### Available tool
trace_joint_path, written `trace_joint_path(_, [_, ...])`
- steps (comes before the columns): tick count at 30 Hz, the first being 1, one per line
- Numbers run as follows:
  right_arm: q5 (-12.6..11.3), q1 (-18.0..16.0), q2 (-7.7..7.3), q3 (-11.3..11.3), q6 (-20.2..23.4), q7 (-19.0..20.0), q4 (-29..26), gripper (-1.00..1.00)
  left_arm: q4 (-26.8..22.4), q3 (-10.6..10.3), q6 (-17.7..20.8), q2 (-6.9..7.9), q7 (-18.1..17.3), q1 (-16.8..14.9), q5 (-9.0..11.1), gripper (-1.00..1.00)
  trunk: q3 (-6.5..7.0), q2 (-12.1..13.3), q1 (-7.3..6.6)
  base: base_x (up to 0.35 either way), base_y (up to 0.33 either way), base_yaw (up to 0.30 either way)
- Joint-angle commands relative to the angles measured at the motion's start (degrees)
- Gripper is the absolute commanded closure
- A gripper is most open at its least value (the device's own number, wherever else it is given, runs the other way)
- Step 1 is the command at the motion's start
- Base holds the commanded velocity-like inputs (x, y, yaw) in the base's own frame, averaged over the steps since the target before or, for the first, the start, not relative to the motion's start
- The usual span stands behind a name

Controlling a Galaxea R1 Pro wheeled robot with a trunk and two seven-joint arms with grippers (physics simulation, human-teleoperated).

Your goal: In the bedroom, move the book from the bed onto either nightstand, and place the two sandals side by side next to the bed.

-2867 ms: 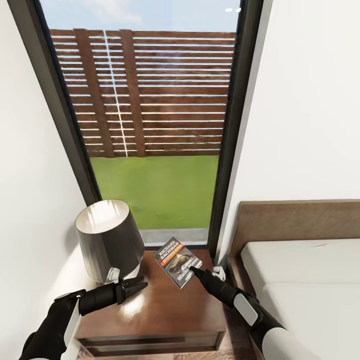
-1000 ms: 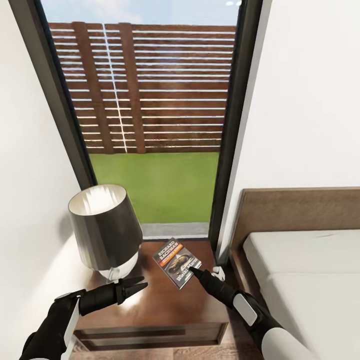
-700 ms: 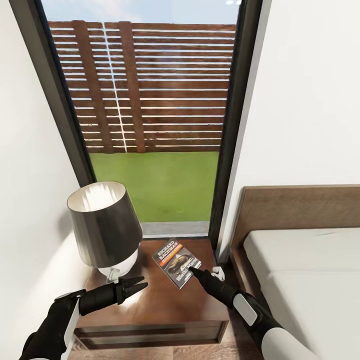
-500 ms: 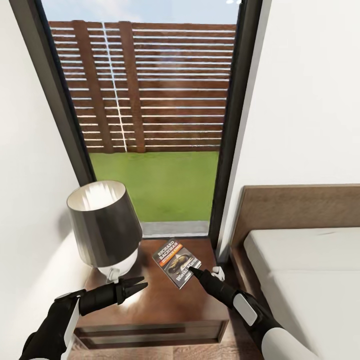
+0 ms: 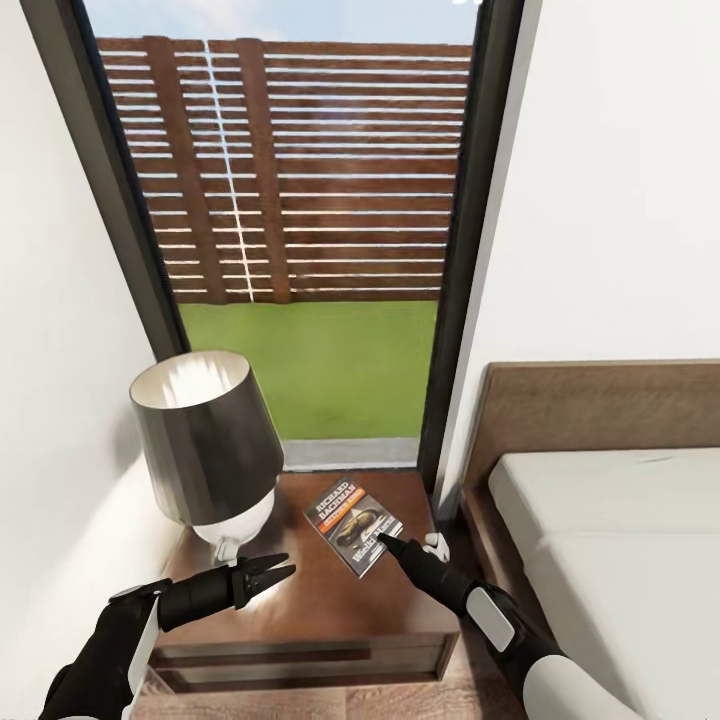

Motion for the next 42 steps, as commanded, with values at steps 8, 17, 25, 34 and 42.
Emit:
trace_joint_path(8, [-0.69, -0.03, -0.02, 0.14, 0.47, -0.04, -0.03, 1.0, 0.03, 0.07, 0.61, -0.01, -0.25, -0.04, -0.09, -1.0, -1.13, -2.44, 1.32, 0.0, 0.0, 0.0])
trace_joint_path(17, [-0.69, -0.03, -0.02, 0.13, 0.5, -0.1, 0.0, 1.0, 0.04, 0.07, 0.59, -0.01, -0.21, -0.04, -0.09, -1.0, -1.13, -2.44, 1.32, 0.0, 0.0, 0.0])
trace_joint_path(25, [-0.78, -0.03, -0.11, -0.43, 4.82, 0.11, 4.82, 1.0, 1.92, 0.0, 0.59, -0.01, -0.17, -0.04, -0.17, -1.0, -1.13, -2.44, 1.32, 0.0, 0.0, 0.0])
trace_joint_path(34, [-0.72, -0.03, -0.11, -0.44, 5.47, 0.13, 5.15, 1.0, 1.98, 0.0, 0.59, -0.01, -0.17, -0.04, -0.17, -1.0, -1.67, -3.65, 1.98, 0.0, 0.0, 0.0])
trace_joint_path(42, [-0.69, -0.03, -0.11, -0.38, 5.48, -0.07, 5.15, 1.0, 1.98, -0.02, 0.59, -0.01, -0.17, -0.04, -0.17, -1.0, -3.11, -6.86, 3.73, 0.0, 0.0, 0.0])
